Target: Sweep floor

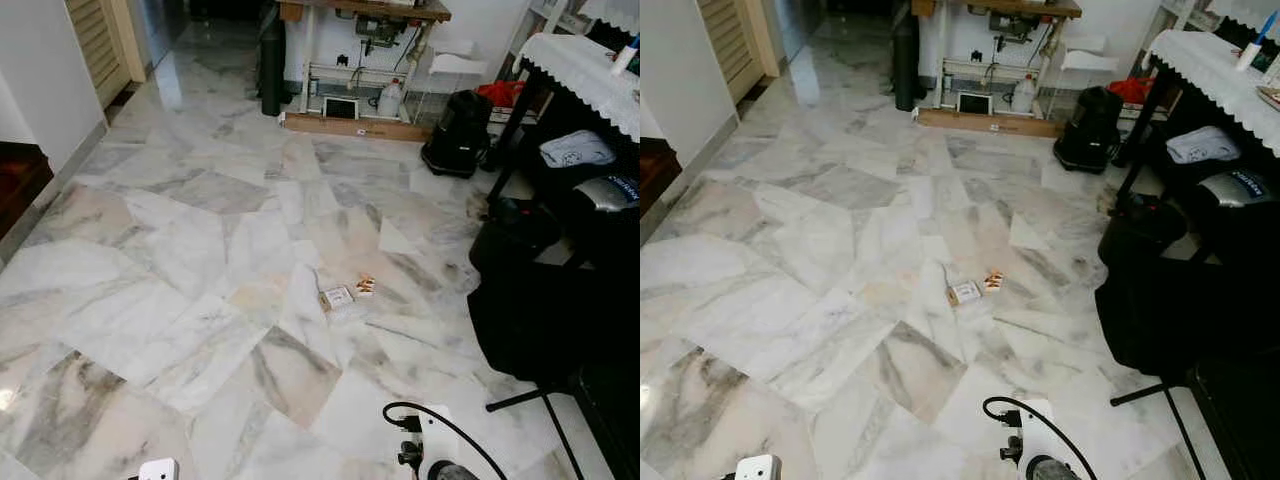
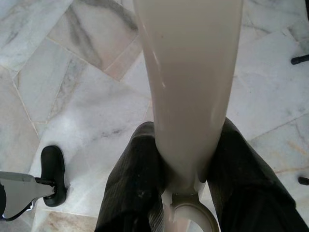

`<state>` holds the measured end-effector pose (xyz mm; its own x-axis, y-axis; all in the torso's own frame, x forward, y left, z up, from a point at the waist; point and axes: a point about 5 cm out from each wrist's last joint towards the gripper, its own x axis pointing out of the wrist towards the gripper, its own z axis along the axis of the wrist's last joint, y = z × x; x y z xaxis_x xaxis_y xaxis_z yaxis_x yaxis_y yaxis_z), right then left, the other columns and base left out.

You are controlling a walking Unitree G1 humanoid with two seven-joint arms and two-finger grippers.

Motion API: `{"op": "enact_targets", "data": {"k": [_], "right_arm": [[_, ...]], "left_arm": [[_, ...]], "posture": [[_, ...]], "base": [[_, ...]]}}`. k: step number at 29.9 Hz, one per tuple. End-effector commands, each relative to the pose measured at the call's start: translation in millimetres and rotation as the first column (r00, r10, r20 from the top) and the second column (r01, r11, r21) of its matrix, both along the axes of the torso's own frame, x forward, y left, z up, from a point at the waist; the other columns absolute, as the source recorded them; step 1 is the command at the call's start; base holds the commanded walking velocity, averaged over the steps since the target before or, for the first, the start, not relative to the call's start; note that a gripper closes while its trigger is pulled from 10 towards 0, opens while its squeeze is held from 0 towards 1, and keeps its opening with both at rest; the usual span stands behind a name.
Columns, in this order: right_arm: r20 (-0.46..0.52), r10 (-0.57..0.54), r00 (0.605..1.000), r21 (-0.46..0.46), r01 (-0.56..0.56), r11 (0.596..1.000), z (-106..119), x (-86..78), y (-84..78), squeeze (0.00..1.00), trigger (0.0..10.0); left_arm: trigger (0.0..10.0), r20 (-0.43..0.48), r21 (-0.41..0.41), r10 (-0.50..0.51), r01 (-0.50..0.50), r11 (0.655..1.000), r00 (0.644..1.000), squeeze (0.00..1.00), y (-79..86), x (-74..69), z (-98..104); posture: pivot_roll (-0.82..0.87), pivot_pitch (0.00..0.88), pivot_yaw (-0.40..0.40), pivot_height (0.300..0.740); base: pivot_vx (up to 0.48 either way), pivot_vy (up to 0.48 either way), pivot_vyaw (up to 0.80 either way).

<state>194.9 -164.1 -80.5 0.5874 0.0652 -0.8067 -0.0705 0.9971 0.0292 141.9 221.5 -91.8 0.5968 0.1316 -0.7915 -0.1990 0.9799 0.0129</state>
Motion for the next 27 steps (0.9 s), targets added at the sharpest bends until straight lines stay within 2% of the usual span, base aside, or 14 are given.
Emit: {"op": "enact_targets", "data": {"k": [1, 8, 10, 16, 17, 18, 19, 20, 22, 24, 25, 26, 27], "right_arm": [[0.032, 0.006, 0.999, -0.023, -0.005, 1.0, 4, 6.0, -4.4, 0.0, 10.0], [-0.003, 0.008, 1.0, -0.108, -0.008, 0.994, 2, 2.6, -10.9, 0.0, 10.0], [-0.002, -0.018, 1.0, -0.14, 0.018, 0.99, 2, 3.2, -16.0, 0.0, 10.0], [0.008, -0.016, 1.0, -0.24, 0.018, 0.971, 8, 10.9, -27.0, 0.0, 10.0], [0.03, -0.025, 0.999, -0.251, 0.031, 0.967, 11, 15.9, -28.8, 0.0, 10.0], [0.036, -0.029, 0.999, -0.252, 0.037, 0.967, 12, 17.1, -29.1, 0.0, 10.0], [0.062, -0.035, 0.997, -0.275, 0.05, 0.96, 16, 23.3, -31.8, 0.0, 10.0], [0.069, -0.036, 0.997, -0.282, 0.054, 0.958, 17, 24.8, -32.4, 0.0, 10.0], [0.135, -0.048, 0.99, -0.309, 0.088, 0.947, 27, 38.4, -34.7, 0.0, 10.0], [0.178, -0.052, 0.983, -0.319, 0.108, 0.942, 33, 46.6, -34.9, 0.0, 10.0], [0.208, -0.054, 0.977, -0.323, 0.121, 0.939, 37, 52.1, -34.9, 0.0, 10.0], [0.271, -0.083, 0.959, -0.303, 0.167, 0.938, 46, 63.2, -33.8, 0.0, 10.0], [0.299, -0.106, 0.949, -0.277, 0.192, 0.942, 50, 68.1, -32.4, 0.0, 10.0]], "left_arm": [[10.0, 0.005, -0.004, -0.006, 0.006, 1.0, 1.0, 0.0, -1.2, -0.5, 0], [10.0, 0.003, 0.044, -0.022, 0.021, 0.999, 1.0, 0.0, 1.7, 0.4, 1], [10.0, 0.009, 0.112, -0.054, 0.053, 0.992, 0.998, 0.0, 4.7, 2.5, 3], [10.0, 0.026, 0.212, -0.081, 0.074, 0.974, 0.996, 0.0, 9.8, 5.5, 7], [10.0, 0.083, 0.253, -0.086, 0.063, 0.966, 0.993, 0.0, 20.7, 26.7, 19], [10.0, 0.099, 0.262, -0.087, 0.059, 0.963, 0.991, 0.0, 23.6, 32.5, 22], [10.0, 0.163, 0.284, -0.079, 0.03, 0.958, 0.983, 0.0, 37.1, 57.0, 39], [10.0, 0.18, 0.289, -0.077, 0.022, 0.957, 0.981, 0.0, 40.5, 62.9, 44], [10.0, 0.264, 0.309, -0.086, 0.0, 0.951, 0.961, 0.0, 46.6, 82.8, 60], [10.0, 0.31, 0.31, -0.09, -0.011, 0.951, 0.946, 0.0, 47.5, 91.7, 68], [10.0, 0.346, 0.307, -0.093, -0.019, 0.951, 0.933, 0.0, 47.5, 97.3, 73], [10.0, 0.415, 0.305, -0.103, -0.032, 0.952, 0.904, 0.0, 46.7, 106.6, 83], [10.0, 0.438, 0.307, -0.11, -0.033, 0.951, 0.892, 0.0, 46.2, 110.1, 87]], "posture": [[0.01, 0.0, -0.146, 0.74], [0.01, 0.0, -0.132, 0.74], [0.01, 0.0, -0.125, 0.74], [0.01, 0.0, -0.112, 0.74], [0.01, 0.0, -0.109, 0.74], [0.01, 0.0, -0.109, 0.74], [0.02, 0.0, -0.104, 0.74], [0.02, 0.0, -0.104, 0.74], [0.03, 0.0, -0.093, 0.74], [0.03, 0.0, -0.087, 0.74], [0.03, 0.0, -0.084, 0.74], [0.03, 0.0, -0.072, 0.74], [0.03, 0.0, -0.066, 0.74]], "base": [[0.0, 0.0, 0.0], [0.0, 0.0, 0.0], [0.0, 0.0, 0.0], [0.0, 0.0, 0.0], [0.0, 0.0, 0.0], [0.0, 0.0, 0.0], [0.0, 0.0, 0.0], [0.0, 0.0, 0.0], [0.0, 0.0, 0.0], [0.0, 0.0, 0.0], [0.0, 0.0, 0.0], [0.0, 0.0, 0.0], [0.0, 0.0, 0.0]]}}
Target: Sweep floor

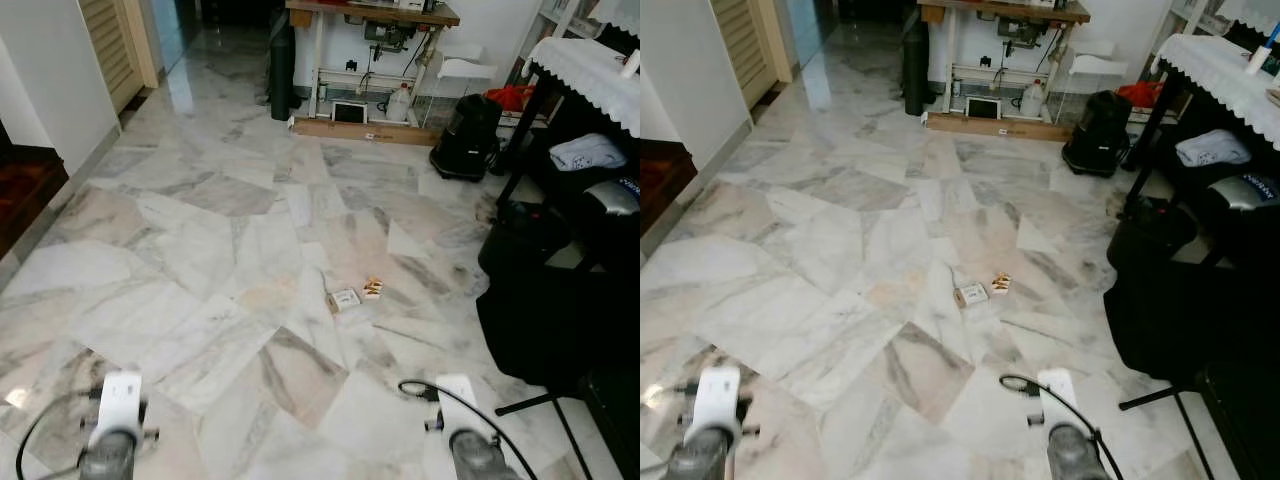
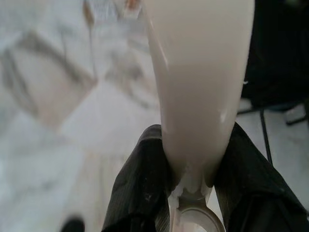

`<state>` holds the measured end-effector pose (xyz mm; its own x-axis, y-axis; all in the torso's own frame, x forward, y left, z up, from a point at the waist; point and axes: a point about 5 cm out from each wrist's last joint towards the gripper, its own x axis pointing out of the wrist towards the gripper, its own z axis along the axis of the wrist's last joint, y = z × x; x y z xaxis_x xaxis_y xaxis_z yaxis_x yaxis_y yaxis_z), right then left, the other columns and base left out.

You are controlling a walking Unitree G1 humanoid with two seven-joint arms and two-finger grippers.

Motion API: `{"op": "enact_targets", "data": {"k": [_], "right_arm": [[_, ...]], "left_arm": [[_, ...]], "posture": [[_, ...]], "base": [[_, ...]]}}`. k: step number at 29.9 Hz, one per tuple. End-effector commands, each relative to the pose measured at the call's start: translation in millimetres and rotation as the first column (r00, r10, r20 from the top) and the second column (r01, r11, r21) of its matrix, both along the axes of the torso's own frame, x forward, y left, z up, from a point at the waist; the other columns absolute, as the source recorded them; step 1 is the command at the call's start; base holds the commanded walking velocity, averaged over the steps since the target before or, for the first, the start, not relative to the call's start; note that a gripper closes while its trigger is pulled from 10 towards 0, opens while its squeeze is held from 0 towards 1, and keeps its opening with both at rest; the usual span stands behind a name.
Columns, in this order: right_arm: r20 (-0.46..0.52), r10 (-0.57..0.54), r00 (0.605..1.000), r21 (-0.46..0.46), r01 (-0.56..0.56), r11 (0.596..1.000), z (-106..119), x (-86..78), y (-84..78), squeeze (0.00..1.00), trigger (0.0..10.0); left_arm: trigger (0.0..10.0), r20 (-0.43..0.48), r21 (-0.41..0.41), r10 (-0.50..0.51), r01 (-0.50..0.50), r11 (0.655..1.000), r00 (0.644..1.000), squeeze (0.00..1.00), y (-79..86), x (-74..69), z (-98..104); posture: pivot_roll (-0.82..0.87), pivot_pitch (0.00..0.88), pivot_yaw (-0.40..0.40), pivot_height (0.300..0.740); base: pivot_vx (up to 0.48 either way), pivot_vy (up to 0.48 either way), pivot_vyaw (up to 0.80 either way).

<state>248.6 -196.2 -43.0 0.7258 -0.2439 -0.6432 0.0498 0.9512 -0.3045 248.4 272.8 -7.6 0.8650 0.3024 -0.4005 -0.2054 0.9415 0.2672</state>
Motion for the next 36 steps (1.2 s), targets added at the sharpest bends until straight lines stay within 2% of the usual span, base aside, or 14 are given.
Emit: {"op": "enact_targets", "data": {"k": [1, 8, 13, 16, 19, 21, 23, 29, 34, 36], "right_arm": [[0.124, -0.063, 0.99, 0.053, 0.057, 0.997, 17, 19.5, 1.7, 0.0, 10.0], [0.274, -0.096, 0.957, 0.149, 0.057, 0.987, 39, 44.1, 21.6, 0.0, 10.0], [0.362, -0.101, 0.927, 0.196, 0.031, 0.98, 55, 57.6, 29.9, 0.0, 10.0], [0.427, -0.08, 0.901, 0.203, -0.01, 0.979, 67, 67.5, 32.9, 0.0, 10.0], [0.477, -0.074, 0.876, 0.195, -0.024, 0.981, 77, 73.4, 31.3, 0.0, 10.0], [0.512, -0.076, 0.856, 0.191, -0.027, 0.981, 83, 76.4, 29.5, 0.0, 10.0], [0.587, -0.082, 0.806, 0.19, -0.038, 0.981, 97, 82.7, 27.1, 0.0, 10.0], [0.684, -0.079, 0.725, 0.16, -0.044, 0.986, 120, 93.4, 24.5, 0.0, 10.0], [0.69, -0.094, 0.717, 0.164, -0.029, 0.986, 122, 93.7, 23.6, 0.0, 10.0], [0.671, -0.079, 0.737, 0.148, -0.029, 0.989, 116, 91.4, 25.1, 0.0, 10.0]], "left_arm": [[10.0, 0.073, -0.031, -0.009, 0.011, 0.999, 0.997, 0.0, -4.8, 7.2, 7], [10.0, 0.222, -0.063, -0.062, 0.078, 0.995, 0.973, 0.0, -13.3, 33.1, 34], [10.0, 0.307, -0.11, -0.059, 0.096, 0.989, 0.95, 0.0, -21.1, 47.6, 49], [10.0, 0.372, -0.122, -0.07, 0.123, 0.985, 0.926, 0.0, -30.7, 56.3, 59], [10.0, 0.42, -0.104, -0.128, 0.187, 0.977, 0.898, 0.0, -44.2, 61.3, 67], [10.0, 0.441, -0.111, -0.133, 0.201, 0.973, 0.888, 0.0, -48.4, 62.8, 69], [10.0, 0.481, -0.111, -0.149, 0.228, 0.967, 0.864, 0.0, -52.8, 66.1, 77], [10.0, 0.54, -0.086, -0.207, 0.298, 0.951, 0.816, 0.0, -61.4, 72.6, 94], [10.0, 0.554, -0.077, -0.23, 0.324, 0.943, 0.8, 0.0, -64.7, 73.0, 98], [10.0, 0.559, -0.066, -0.253, 0.346, 0.936, 0.79, 0.0, -67.6, 73.7, 101]], "posture": [[0.03, 0.0, -0.062, 0.74], [0.03, 0.0, -0.026, 0.74], [0.03, 0.0, -0.041, 0.74], [0.01, 0.0, -0.049, 0.74], [0.0, 0.0, -0.053, 0.74], [0.0, 0.0, -0.057, 0.74], [0.0, 0.0, -0.064, 0.74], [0.01, 0.0, -0.076, 0.74], [0.01, 0.0, -0.075, 0.74], [0.01, 0.0, -0.076, 0.74]], "base": [[0.0, 0.0, 0.0], [0.0, 0.0, 0.0], [0.0, 0.0, 0.0], [0.0, 0.0, 0.0], [0.0, 0.0, 0.0], [0.0, 0.0, 0.0], [0.0, 0.0, 0.0], [0.0, 0.0, 0.0], [0.0, 0.0, 0.0], [0.0, 0.0, 0.0]]}}
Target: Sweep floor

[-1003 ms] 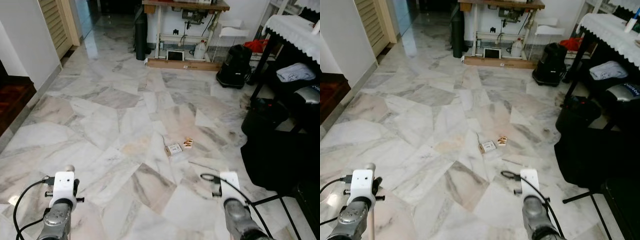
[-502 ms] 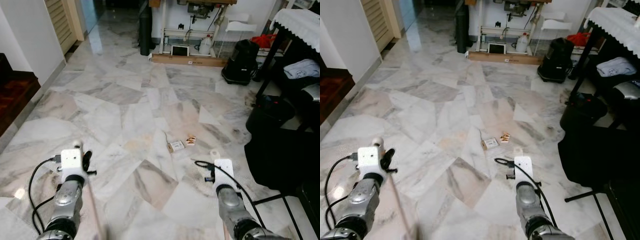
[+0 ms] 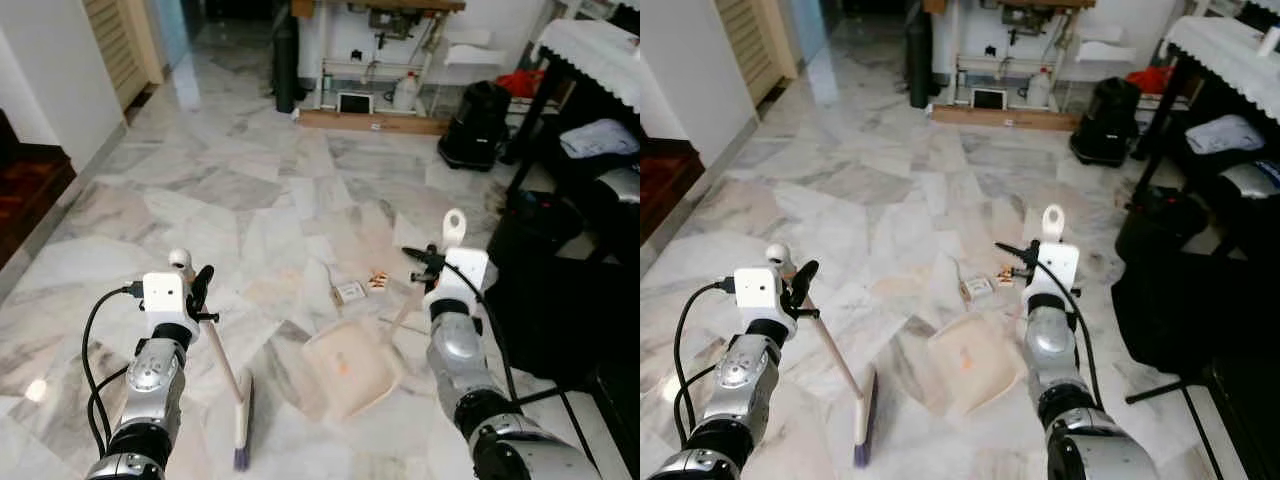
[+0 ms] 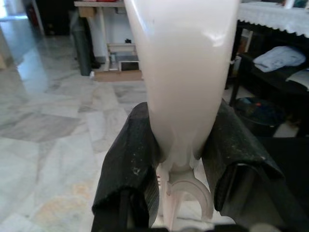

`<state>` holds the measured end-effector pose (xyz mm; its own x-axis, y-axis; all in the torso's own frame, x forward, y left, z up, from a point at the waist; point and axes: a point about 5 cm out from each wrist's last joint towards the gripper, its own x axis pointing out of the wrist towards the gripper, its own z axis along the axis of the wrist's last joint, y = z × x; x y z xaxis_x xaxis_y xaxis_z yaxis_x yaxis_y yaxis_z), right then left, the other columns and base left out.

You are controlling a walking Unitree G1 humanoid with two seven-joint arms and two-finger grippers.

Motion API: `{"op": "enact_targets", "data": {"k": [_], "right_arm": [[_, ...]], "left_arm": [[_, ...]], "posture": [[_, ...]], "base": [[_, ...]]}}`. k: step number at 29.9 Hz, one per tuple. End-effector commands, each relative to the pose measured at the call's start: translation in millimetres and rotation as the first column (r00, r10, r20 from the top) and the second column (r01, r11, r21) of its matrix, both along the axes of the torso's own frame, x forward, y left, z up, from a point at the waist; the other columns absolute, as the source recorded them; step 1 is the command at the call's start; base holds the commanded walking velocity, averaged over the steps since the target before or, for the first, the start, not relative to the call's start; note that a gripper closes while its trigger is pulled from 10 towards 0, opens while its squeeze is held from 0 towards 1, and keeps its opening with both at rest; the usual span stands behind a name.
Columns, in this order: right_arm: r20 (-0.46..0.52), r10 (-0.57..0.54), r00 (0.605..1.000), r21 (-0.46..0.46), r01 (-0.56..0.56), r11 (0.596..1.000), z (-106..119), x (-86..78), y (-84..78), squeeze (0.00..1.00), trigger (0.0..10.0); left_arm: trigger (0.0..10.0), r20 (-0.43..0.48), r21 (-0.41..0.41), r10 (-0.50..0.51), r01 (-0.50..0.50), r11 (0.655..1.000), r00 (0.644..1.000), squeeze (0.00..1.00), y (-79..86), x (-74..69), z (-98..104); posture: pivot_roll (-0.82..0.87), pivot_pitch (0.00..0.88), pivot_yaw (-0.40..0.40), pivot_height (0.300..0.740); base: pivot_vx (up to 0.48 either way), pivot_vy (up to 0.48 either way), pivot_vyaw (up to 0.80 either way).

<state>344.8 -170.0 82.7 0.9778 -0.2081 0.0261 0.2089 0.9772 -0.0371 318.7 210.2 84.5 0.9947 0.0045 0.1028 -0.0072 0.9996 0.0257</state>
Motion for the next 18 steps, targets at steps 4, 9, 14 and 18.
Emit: {"op": "enact_targets", "data": {"k": [4, 9, 14, 18], "right_arm": [[-0.085, -0.053, 0.995, -0.042, 0.049, 0.998, -20, -11.4, -3.6, 0.0, 10.0], [-0.137, -0.088, 0.987, 0.023, 0.092, 0.995, -31, -17.3, -5.9, 0.0, 10.0], [-0.216, -0.143, 0.966, 0.056, 0.159, 0.986, -45, -26.0, -11.2, 0.0, 10.0], [-0.236, -0.146, 0.961, 0.061, 0.165, 0.984, -48, -28.2, -11.3, 0.0, 10.0]], "left_arm": [[10.0, 0.054, 0.038, -0.053, 0.051, 0.998, 0.997, 0.0, -6.9, 4.2, 15], [10.0, 0.067, 0.028, -0.055, 0.053, 0.998, 0.996, 0.0, -8.8, 4.8, 19], [10.0, 0.075, 0.021, -0.068, 0.067, 0.998, 0.995, 0.0, -11.7, 3.8, 21], [10.0, 0.073, 0.02, -0.077, 0.076, 0.997, 0.994, 0.0, -12.5, 1.9, 22]], "posture": [[0.01, 0.0, -0.079, 0.74], [0.01, 0.0, -0.084, 0.74], [0.01, 0.0, -0.089, 0.74], [0.02, 0.0, -0.092, 0.74]], "base": [[0.0, 0.0, 0.0], [0.0, 0.0, 0.0], [0.0, 0.0, 0.0], [0.0, 0.0, 0.0]]}}
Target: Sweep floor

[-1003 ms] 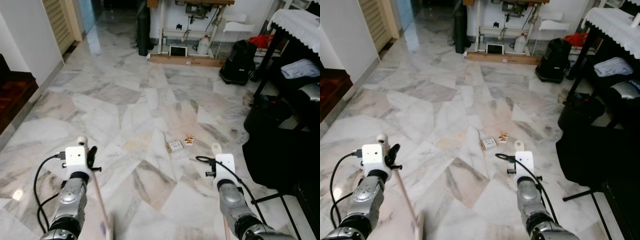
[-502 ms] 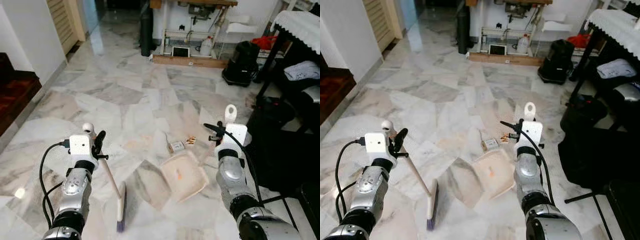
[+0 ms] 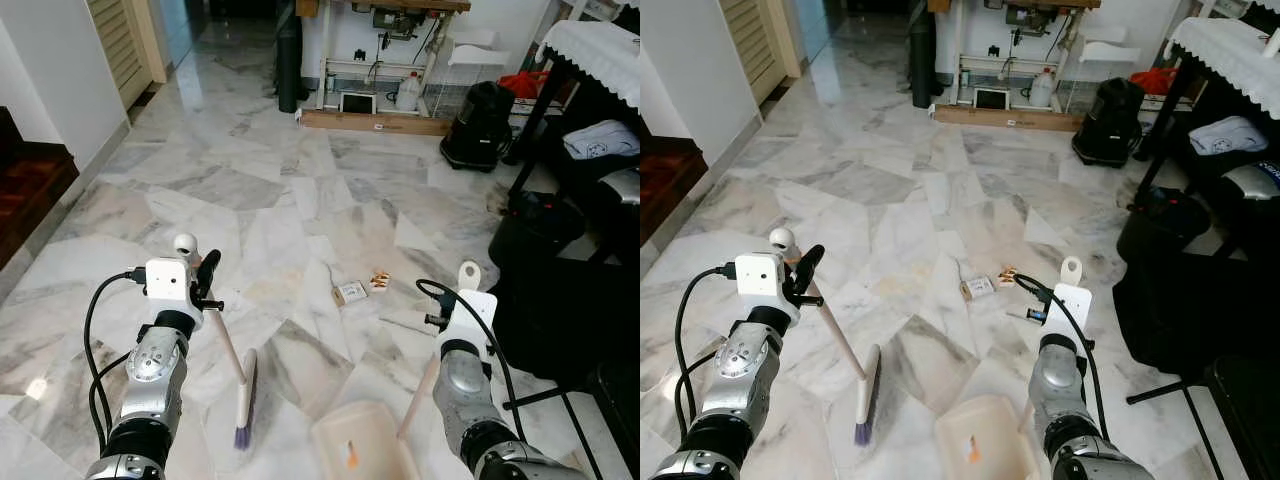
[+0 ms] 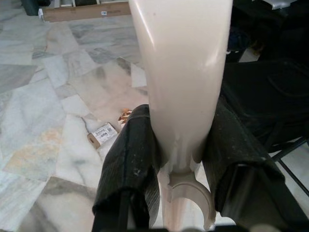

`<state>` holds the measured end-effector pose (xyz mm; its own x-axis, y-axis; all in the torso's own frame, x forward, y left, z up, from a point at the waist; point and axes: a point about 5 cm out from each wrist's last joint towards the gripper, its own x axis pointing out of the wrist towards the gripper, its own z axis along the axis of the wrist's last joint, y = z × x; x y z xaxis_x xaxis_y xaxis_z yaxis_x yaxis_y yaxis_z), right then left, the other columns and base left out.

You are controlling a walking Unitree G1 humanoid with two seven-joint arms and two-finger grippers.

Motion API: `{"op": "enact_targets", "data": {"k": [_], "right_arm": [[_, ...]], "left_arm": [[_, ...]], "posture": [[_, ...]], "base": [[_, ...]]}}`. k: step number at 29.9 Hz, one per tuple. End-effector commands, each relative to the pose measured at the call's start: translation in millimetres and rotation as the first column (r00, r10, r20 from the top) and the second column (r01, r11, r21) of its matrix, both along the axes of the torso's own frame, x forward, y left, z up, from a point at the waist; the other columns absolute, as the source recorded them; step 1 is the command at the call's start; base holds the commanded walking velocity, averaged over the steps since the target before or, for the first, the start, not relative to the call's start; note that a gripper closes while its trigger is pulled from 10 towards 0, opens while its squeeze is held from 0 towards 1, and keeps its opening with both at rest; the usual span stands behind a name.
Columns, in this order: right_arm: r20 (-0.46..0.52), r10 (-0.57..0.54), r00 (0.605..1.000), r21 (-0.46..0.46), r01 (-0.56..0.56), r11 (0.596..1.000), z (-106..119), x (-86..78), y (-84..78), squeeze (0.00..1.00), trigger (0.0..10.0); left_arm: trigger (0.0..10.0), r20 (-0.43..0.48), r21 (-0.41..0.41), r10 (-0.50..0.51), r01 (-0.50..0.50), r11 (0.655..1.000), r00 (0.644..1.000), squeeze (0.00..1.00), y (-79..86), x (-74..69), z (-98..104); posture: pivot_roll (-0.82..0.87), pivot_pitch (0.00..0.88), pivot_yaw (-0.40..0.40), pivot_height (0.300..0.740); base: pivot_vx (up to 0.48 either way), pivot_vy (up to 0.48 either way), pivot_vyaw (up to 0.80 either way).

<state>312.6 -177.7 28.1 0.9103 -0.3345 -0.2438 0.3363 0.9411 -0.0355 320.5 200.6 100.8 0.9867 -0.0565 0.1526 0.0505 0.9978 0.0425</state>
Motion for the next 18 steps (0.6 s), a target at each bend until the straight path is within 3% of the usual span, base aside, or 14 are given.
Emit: {"op": "enact_targets", "data": {"k": [1, 11, 18], "right_arm": [[0.026, -0.017, 1.0, 0.003, 0.017, 1.0, 5.9, 3.8, -3.6, 0.0, 10.0], [0.046, -0.011, 0.999, 0.007, 0.011, 1.0, 8.7, 5.5, -2.3, 0.0, 10.0], [0.002, -0.024, 1.0, 0.046, 0.024, 0.999, -0.5, -0.3, -0.9, 0.0, 10.0]], "left_arm": [[10.0, 0.022, 0.0, -0.018, 0.018, 1.0, 1.0, 0.0, -3.1, -0.5, 5.8], [10.0, 0.027, -0.003, -0.031, 0.031, 1.0, 0.999, 0.0, -6.6, -1.2, 9.4], [10.0, 0.031, 0.004, -0.04, 0.04, 0.999, 0.999, 0.0, -5.4, -1.7, 13.3]], "posture": [[0.02, 0.0, -0.093, 0.74], [0.02, 0.0, -0.092, 0.74], [0.02, 0.0, -0.087, 0.74]], "base": [[0.0, 0.0, 0.0], [0.0, 0.0, 0.0], [0.0, 0.0, 0.0]]}}
